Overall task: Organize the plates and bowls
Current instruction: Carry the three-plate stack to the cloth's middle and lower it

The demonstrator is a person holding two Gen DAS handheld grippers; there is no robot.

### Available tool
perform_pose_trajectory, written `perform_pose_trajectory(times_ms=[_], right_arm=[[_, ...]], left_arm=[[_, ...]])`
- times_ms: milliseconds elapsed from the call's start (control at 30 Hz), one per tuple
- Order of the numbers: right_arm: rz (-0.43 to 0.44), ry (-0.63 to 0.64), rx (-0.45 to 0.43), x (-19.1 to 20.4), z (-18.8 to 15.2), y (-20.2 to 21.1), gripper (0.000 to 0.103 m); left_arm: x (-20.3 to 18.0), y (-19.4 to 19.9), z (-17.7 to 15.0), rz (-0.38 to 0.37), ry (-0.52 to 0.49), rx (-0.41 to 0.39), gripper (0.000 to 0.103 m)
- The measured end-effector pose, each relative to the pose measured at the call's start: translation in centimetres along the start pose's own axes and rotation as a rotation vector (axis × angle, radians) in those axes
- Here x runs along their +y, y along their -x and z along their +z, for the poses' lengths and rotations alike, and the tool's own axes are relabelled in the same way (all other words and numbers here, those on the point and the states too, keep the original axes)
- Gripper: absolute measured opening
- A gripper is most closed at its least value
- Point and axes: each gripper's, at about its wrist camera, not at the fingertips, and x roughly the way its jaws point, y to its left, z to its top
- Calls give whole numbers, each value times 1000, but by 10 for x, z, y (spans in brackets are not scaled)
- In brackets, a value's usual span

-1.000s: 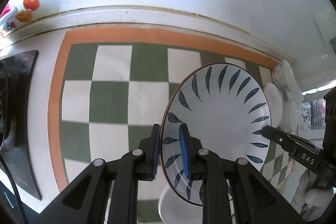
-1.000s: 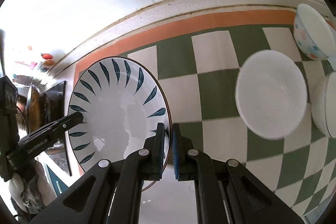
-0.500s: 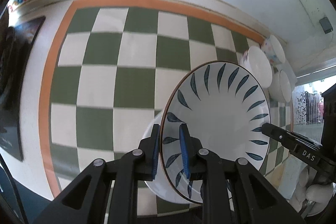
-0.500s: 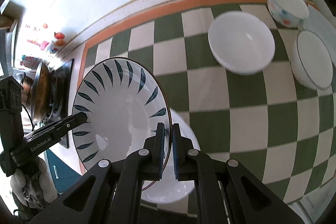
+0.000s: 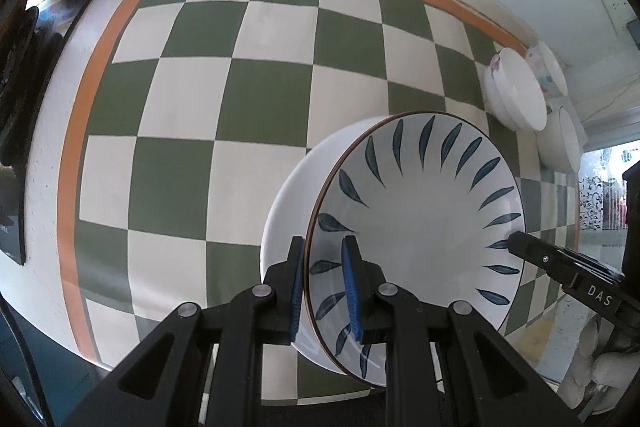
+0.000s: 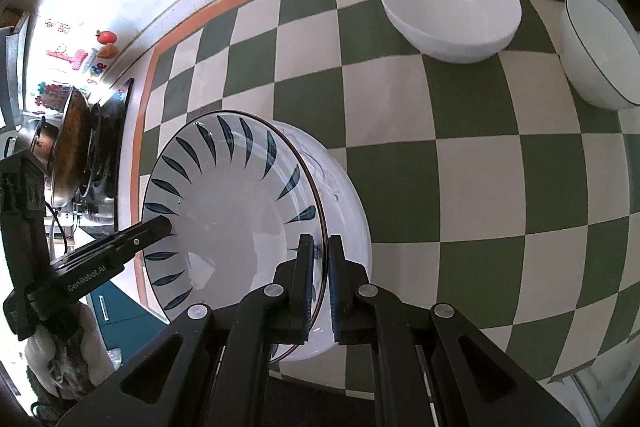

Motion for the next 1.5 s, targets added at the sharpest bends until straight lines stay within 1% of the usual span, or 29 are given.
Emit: perform_pose_trajectory(times_ms=[33,200,433,567,633,700,900,1000,1133,1233,1333,1433,1500], right_arm=[[-1,4,3,-1,-1,-2,9],[-6,20,19,-4,-1,-9,9],[-17,25,12,0,0,-17,9],[-41,32,4,4,0,-21,9],[-44,37,-4,6,-2,-23,9],[-65,37,-6,7,-4,-25,9],[-83,4,-1,2,-9,-32,9],[-63,-28,-8,-2,-9,-34,9],[-64,-44,-5,-3,-8,-35,11],[-80,-44,-5,-1,-8,-34,11],[-91,-52,-17,2,-8,-29,12],[-106,-50,-16,5,-9,-25,13],[-121,-36,-19,10,-12,-21,13]], left_arm=[[0,-1,-2,-27,-17,26,16],[3,-10,-5,-20,-6,40,16],[9,-20,-4,-10,-10,59,16],[12,-25,-3,-9,-16,71,16],[13,-28,-3,-26,-14,78,16],[13,-29,-3,-32,-20,83,16],[10,-33,0,-41,-41,98,16],[12,-34,3,-53,-40,104,16],[16,-34,4,-60,-37,112,16],[17,-29,3,-42,-47,101,17],[16,-20,1,-40,-51,79,18],[15,-5,0,-31,-63,47,19],[12,5,-1,-11,-79,25,19]])
